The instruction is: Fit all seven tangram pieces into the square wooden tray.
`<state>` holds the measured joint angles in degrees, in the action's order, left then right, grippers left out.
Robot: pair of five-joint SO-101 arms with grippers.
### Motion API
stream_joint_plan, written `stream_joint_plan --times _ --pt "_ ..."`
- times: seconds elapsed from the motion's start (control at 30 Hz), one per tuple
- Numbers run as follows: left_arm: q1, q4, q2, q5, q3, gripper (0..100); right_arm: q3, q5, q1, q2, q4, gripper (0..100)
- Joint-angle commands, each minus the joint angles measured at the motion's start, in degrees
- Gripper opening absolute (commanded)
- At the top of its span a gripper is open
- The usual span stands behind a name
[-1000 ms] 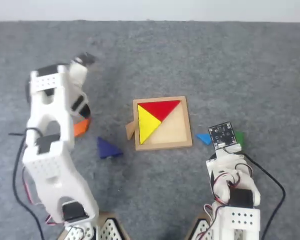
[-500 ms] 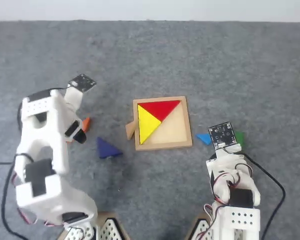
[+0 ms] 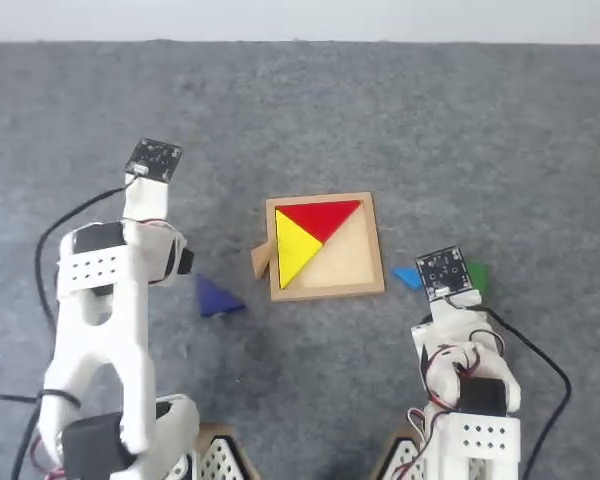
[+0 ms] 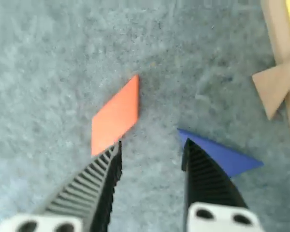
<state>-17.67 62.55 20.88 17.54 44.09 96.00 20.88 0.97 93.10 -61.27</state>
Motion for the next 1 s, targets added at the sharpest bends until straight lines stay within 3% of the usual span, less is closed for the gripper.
stream_joint_plan --times 0.0,0.2,0.4,0.97 --pt "0.4 0.6 -0.4 -1.4 -3.0 21 0.8 0.5 0.0 1.9 -1.5 0.8" --pt "0.4 -2.0 -1.3 -6.2 -2.5 20 0.9 0.5 0.0 3.5 -2.0 0.8" --pt "0.4 -6.5 -1.2 -6.4 2.0 20 0.9 0.5 0.0 3.4 -2.0 0.8" --pt "-0.5 -8.9 -0.8 -6.1 1.1 20 0.9 0.5 0.0 3.4 -2.0 0.8"
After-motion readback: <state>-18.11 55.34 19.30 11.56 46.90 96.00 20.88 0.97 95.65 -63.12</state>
